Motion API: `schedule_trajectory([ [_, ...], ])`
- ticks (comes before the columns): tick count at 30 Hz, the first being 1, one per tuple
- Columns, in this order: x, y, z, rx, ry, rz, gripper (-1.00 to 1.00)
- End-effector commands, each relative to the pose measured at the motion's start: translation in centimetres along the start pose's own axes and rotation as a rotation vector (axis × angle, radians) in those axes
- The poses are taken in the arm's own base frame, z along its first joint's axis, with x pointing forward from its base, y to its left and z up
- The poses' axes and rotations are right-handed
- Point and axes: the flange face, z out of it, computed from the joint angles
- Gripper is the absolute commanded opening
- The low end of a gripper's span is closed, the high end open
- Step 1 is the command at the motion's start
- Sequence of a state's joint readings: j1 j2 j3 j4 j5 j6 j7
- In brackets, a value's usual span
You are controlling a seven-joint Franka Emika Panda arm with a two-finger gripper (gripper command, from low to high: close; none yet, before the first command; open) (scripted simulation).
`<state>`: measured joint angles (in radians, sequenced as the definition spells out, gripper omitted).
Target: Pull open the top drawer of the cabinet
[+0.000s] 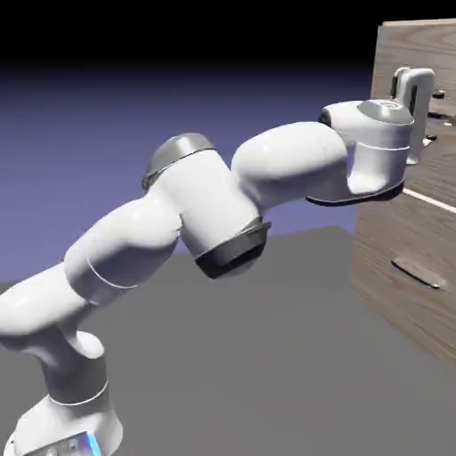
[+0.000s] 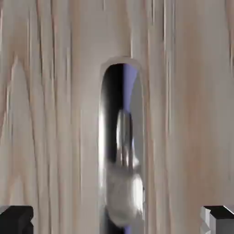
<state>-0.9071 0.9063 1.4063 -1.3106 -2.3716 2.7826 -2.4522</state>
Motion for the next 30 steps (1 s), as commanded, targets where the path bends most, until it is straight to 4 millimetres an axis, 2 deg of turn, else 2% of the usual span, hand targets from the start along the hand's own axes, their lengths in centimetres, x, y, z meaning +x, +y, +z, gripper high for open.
schedule_trajectory([
  [1,0.0,0.0,0.0,0.0,0.0,0.0,-1.0],
  [20,-0.1,0.0,-15.0,0.006,-0.004,0.001,-1.0],
  [24,-0.2,0.0,-16.0,0.027,-0.023,0.004,-1.0],
  [30,-0.2,0.1,-15.6,0.036,-0.043,0.008,-1.0],
])
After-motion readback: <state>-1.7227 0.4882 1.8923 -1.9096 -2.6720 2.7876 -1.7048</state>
